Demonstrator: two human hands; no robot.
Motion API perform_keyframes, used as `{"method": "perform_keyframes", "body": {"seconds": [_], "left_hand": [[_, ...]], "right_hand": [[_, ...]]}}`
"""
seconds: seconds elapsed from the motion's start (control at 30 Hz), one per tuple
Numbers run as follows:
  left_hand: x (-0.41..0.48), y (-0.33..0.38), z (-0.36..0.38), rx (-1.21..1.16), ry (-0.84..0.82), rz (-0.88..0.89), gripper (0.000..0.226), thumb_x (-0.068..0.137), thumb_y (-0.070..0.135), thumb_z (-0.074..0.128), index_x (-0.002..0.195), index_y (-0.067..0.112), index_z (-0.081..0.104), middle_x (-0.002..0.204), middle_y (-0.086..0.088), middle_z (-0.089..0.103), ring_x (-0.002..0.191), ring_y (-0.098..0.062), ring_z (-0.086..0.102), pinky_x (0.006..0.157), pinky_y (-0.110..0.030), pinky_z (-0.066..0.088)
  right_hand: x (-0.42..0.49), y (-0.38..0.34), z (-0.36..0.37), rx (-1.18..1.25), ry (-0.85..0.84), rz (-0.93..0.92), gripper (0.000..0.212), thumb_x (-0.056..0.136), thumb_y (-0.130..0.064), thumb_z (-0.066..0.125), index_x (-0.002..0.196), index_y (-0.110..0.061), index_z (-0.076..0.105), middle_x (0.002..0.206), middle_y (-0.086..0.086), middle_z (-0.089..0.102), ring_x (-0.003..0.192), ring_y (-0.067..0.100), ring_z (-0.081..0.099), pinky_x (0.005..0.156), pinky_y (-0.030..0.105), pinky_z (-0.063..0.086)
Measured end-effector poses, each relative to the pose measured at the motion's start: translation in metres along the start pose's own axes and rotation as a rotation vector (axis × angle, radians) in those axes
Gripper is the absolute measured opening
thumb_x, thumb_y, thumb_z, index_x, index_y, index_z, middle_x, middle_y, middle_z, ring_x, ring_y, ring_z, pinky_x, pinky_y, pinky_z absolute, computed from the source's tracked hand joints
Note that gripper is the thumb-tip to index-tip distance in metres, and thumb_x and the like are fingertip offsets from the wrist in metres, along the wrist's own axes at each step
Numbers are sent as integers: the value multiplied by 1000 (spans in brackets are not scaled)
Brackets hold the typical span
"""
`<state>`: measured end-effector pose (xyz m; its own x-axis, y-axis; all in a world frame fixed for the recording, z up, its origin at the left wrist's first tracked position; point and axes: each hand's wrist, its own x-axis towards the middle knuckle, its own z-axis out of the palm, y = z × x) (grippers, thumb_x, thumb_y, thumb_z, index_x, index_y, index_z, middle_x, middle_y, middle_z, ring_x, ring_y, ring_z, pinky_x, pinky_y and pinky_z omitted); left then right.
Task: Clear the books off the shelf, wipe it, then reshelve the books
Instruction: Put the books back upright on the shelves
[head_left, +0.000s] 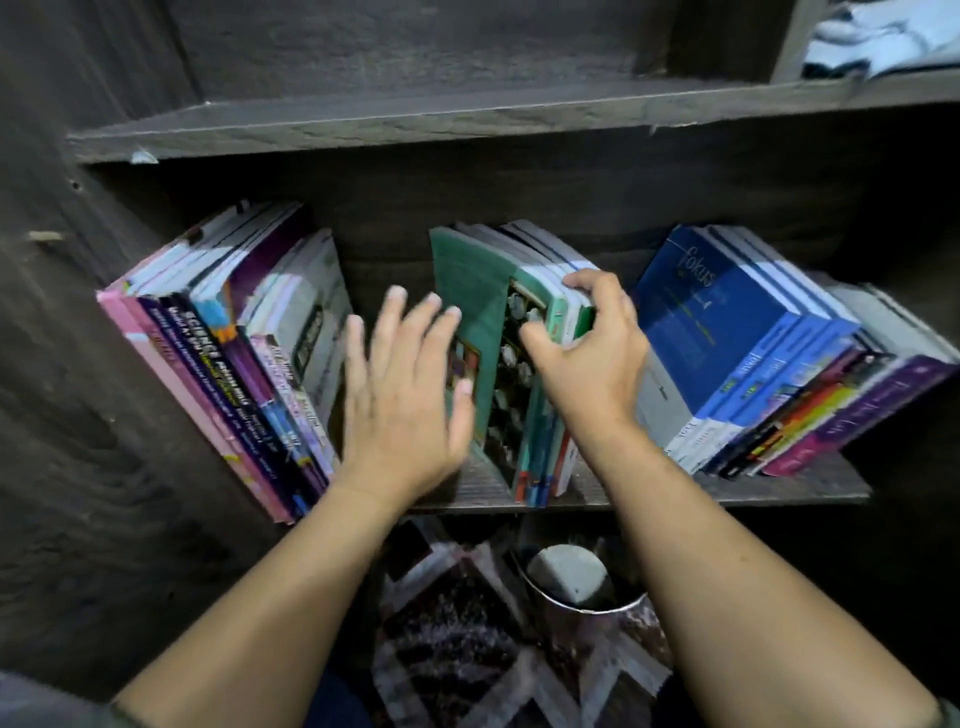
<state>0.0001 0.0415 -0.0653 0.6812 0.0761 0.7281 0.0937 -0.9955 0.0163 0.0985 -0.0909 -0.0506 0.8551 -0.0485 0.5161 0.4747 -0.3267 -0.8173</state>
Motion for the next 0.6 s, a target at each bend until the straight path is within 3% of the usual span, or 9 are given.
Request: {"method": "perform_keyframes", "body": {"seconds": [0.1,0.23,0.4,0.47,0.53,0.6], "left_hand": [[-6,29,32,-15,-258,101,80,83,52,50,148,9,33,153,-10,34,147,-29,17,119,-51,13],[-22,68,93,-220,-643,102,111,78,75,52,155,14,1,163,-5,2,150,-20,-6,122,-44,6],[-29,107,139,-608,-694,-59,125,75,57,73,153,8,-12,162,-7,-10,149,-16,-7,121,-38,12],[-29,107,141,-598,-713,-63,123,78,50,73,152,9,-16,162,-5,-13,149,-15,-5,121,-39,15],[-26,105,136,-494,-745,-48,121,79,56,69,152,11,-17,163,-4,-12,149,-16,5,119,-41,18],[-23,108,130,-266,-759,-18,119,80,67,58,151,10,-18,163,-5,-8,149,-18,13,120,-46,13]], "right_hand": [[12,15,-30,-117,89,-8,40,71,-27,72,109,-25,59,112,-2,58,86,19,55,73,28,32],[19,28,-62,-160,226,23,42,71,-29,71,111,-23,58,109,-2,57,76,20,54,69,29,31],[18,37,-81,-301,163,19,43,74,-37,69,110,-22,51,109,4,54,85,27,55,67,30,33],[19,40,-84,-405,91,-1,43,77,-43,66,111,-23,47,114,7,53,86,28,56,66,30,37],[19,41,-84,-511,62,-14,44,79,-46,65,111,-21,46,128,13,48,95,32,57,70,35,43],[17,44,-76,-679,111,-61,47,74,-41,68,108,-17,47,142,18,38,119,38,47,91,45,39]]}}
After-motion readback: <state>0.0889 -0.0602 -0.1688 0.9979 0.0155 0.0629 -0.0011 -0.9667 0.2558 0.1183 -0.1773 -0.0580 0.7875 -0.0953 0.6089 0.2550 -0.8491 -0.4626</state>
